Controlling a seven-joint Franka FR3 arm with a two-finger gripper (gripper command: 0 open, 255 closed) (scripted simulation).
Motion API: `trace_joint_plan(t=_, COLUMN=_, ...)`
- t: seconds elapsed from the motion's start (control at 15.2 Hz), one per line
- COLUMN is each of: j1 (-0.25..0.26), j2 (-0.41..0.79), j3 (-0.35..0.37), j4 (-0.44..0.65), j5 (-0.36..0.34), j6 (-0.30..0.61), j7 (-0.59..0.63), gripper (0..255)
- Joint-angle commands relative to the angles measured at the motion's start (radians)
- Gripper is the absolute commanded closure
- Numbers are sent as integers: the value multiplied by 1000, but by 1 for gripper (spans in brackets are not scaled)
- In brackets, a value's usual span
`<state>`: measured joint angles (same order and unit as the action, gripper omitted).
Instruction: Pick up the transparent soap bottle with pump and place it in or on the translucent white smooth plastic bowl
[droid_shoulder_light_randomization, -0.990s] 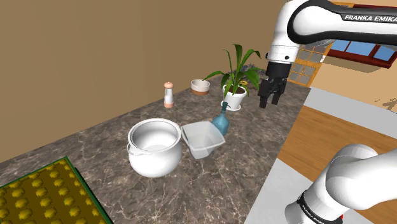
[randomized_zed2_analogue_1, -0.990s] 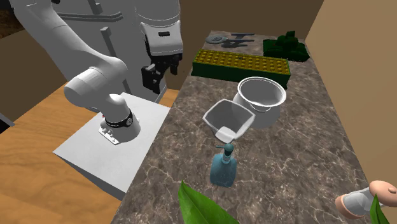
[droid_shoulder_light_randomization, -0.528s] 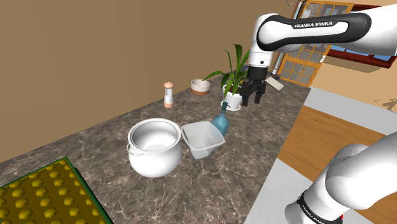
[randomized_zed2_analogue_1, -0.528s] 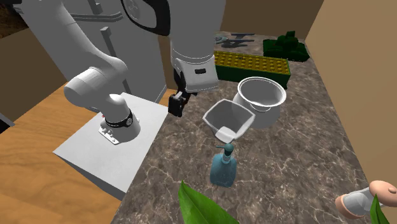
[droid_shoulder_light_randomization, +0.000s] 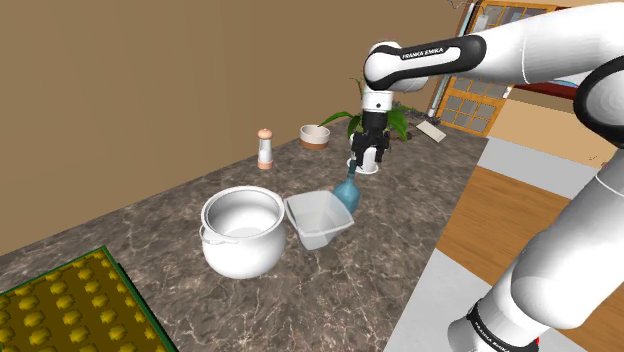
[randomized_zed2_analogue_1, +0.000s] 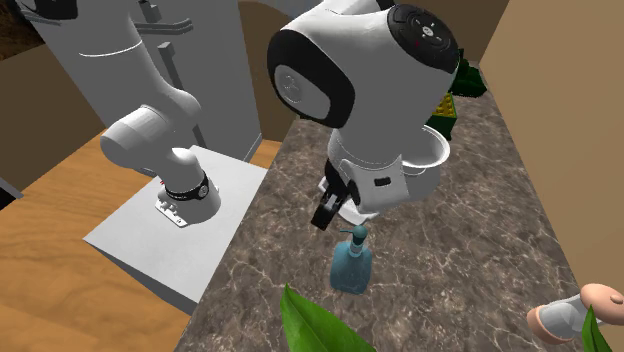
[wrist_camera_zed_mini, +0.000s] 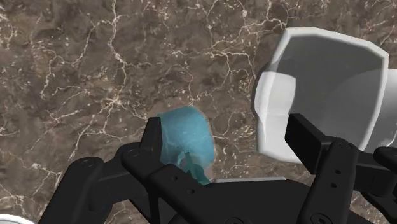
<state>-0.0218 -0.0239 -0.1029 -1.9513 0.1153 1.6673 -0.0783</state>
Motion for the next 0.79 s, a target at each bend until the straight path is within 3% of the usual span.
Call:
trace_joint_plan(t=0.0, j1=-4, j2=82, j3=-5, j4=66, j5=8, j6=3, j7=-12, gripper=0)
trace_joint_plan(t=0.46, j1=-28, j2=364, j3=-11, j4=334, j5=38, j6=-24, j7=-40, gripper=0)
trace_joint_plan(t=0.73, j1=-23, j2=356, j3=-9, j4=271, j5=39, j6=32, j7=-42, gripper=0)
